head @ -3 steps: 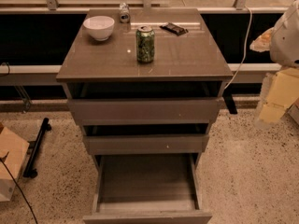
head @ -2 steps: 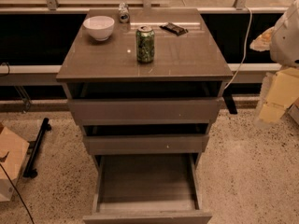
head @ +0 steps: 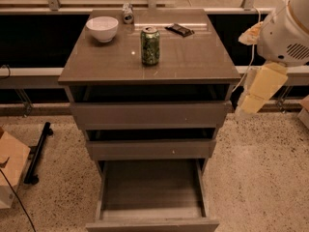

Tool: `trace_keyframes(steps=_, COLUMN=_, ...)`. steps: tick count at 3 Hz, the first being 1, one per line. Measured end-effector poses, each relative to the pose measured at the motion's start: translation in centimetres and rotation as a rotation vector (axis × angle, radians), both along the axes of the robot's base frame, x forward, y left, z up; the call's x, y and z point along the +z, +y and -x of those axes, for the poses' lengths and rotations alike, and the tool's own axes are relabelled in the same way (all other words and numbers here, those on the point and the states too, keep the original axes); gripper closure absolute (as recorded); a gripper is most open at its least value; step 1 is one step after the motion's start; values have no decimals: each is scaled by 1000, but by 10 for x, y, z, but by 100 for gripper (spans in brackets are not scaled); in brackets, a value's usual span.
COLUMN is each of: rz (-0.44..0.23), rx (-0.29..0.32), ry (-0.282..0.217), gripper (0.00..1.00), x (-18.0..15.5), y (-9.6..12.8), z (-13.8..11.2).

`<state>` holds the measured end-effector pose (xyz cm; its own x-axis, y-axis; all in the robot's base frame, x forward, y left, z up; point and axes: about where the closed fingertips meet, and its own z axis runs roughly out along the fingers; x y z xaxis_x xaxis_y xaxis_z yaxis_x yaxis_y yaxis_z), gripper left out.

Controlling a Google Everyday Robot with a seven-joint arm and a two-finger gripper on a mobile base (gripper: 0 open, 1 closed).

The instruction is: Place green can into bottom drawer

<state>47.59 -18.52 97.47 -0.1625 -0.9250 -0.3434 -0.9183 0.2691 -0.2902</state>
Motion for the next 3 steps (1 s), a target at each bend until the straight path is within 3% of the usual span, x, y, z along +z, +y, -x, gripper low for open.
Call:
trace_keyframes(steps=2, rz=-13, rx=-20, ry=-8, gripper=0, x=0, y=2, z=-3)
trace_keyframes(steps=3, rz=-88, rx=-61, ry=-42, gripper=0, x=-7, y=17, z=-36)
